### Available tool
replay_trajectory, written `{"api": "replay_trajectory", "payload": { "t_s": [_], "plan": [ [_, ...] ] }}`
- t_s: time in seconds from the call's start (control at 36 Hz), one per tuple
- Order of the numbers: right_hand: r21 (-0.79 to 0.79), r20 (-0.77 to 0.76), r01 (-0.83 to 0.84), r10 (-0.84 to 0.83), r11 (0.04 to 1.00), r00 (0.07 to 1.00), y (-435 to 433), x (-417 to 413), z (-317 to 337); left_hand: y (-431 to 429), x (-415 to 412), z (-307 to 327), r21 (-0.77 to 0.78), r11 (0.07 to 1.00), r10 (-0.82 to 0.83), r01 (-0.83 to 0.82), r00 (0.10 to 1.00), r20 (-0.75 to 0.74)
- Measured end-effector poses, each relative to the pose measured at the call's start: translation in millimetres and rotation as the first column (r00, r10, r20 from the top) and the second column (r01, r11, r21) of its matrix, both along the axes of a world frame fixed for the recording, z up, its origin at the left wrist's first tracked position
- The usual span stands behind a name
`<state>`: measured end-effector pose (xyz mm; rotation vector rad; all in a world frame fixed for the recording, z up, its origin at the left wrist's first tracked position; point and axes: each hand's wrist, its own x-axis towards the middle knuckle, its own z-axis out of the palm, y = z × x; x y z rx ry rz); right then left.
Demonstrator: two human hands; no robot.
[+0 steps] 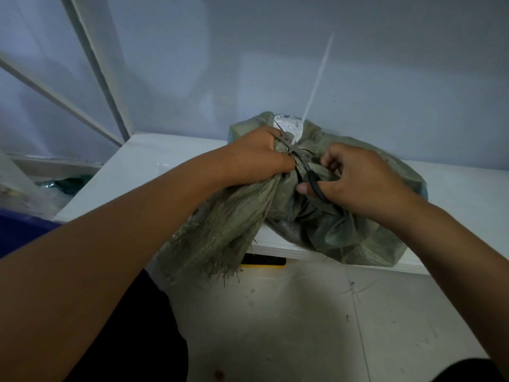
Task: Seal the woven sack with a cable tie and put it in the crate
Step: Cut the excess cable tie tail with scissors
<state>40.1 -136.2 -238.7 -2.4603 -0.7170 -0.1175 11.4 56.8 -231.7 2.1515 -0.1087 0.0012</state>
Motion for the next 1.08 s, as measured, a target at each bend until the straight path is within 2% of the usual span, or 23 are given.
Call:
{"api": "replay_trajectory", "payload": {
  "t_s": [0.14,0.28,0.44,0.64,0.78,1.08],
  "plan": [
    [-0.077,-0.027,-0.017,0.015,0.997,1.000,4.3,-3.2,-4.2,-6.6,-3.8,-5.0,0.037,0.999,-0.029,0.029,1.000,0.011],
    [-0.043,0.013,0.035,-0.035,0.998,0.999,-1.6,2.5,1.0,-0.4,-1.0,-2.2,0.012,0.999,-0.038,0.038,0.999,-0.004],
    [-0.094,-0.088,-0.011,0.003,0.996,0.996,0.9,0.5,-3.2,-6.4,-2.9,-5.6,0.000,0.998,-0.057,0.057,0.998,0.006],
    [-0.027,-0.070,0.025,-0.026,0.999,0.997,-2.2,5.5,2.4,1.1,-2.2,-4.3,-0.065,0.996,-0.070,0.067,0.997,-0.039],
    [-0.091,-0.110,-0.011,0.001,0.996,0.994,-0.2,0.7,-0.1,-4.9,-3.8,-6.5,-0.053,0.994,-0.096,0.094,0.995,-0.034],
    [-0.046,0.002,0.022,-0.022,0.999,1.000,-1.2,5.1,4.0,-0.5,-1.6,-2.3,-0.038,0.997,-0.066,0.064,0.997,-0.032]
  ]
}}
